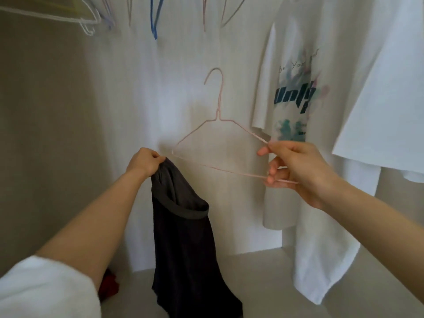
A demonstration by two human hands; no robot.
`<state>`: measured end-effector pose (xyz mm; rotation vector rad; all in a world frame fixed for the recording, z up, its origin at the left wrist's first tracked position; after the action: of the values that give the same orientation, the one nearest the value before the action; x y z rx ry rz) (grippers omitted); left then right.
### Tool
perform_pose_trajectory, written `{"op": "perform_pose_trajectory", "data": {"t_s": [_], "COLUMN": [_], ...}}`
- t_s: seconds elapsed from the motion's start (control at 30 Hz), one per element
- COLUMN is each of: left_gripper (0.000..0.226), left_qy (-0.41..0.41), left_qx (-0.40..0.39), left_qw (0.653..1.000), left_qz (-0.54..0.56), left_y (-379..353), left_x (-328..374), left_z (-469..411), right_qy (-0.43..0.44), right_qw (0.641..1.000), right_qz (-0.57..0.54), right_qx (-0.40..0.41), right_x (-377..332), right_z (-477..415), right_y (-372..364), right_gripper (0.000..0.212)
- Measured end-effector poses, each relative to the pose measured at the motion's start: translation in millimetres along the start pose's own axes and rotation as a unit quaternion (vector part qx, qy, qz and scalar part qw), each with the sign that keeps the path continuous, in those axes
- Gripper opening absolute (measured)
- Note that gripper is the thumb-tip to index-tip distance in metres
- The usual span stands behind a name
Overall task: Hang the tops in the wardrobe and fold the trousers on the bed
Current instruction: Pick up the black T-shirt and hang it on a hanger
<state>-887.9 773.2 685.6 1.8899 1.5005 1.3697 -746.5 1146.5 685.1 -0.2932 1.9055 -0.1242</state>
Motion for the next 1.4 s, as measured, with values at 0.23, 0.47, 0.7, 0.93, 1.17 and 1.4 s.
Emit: {"op": "perform_pose_trajectory", "data": {"t_s": [0.23,0.47,0.7,0.93,1.17,1.4], "left_gripper": [0.032,0.038,0.029,0.028,0.025,0.018], "left_qy": [0.043,0.008,-0.094,-0.068,-0.109,-0.195], "left_qx": [0.020,0.014,-0.001,0.063,0.109,0.052], "left_qw": [0.999,0.999,0.994,0.983,0.981,0.970], "left_qz": [-0.022,-0.036,0.049,0.159,0.115,0.133], "left_y": [2.8,7.1,17.3,62.4,117.0,141.5], "left_x": [-43.5,-45.0,9.1,55.6,114.3,139.6], "left_z": [-3.0,-0.7,16.4,27.3,51.7,76.7], "right_qy": [-0.026,-0.036,0.014,0.053,0.108,0.173], "right_qw": [0.999,0.996,0.991,0.994,0.992,0.980], "right_qz": [-0.001,0.010,0.076,0.062,0.027,-0.087], "right_qx": [-0.040,-0.078,-0.113,-0.070,-0.067,-0.039], "right_x": [19.2,25.7,27.5,34.2,28.9,-0.3], "right_z": [0.2,-2.1,-4.9,-11.5,-1.6,1.9], "right_y": [-5.7,-21.1,-47.2,-51.0,-63.4,-45.6], "right_gripper": [0.028,0.028,0.028,0.028,0.030,0.033]}}
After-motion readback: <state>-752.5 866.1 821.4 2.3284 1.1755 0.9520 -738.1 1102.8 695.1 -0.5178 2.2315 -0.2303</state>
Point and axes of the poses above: each hand's wrist, its own z-axis away from the middle knuckle, its own y-axis out of the back of the hand, x = y × z, the point moved 9 cm from there along -z, towards the middle knuckle, and after that the axes turned 12 degrees about -z, right-handed, at the moved point
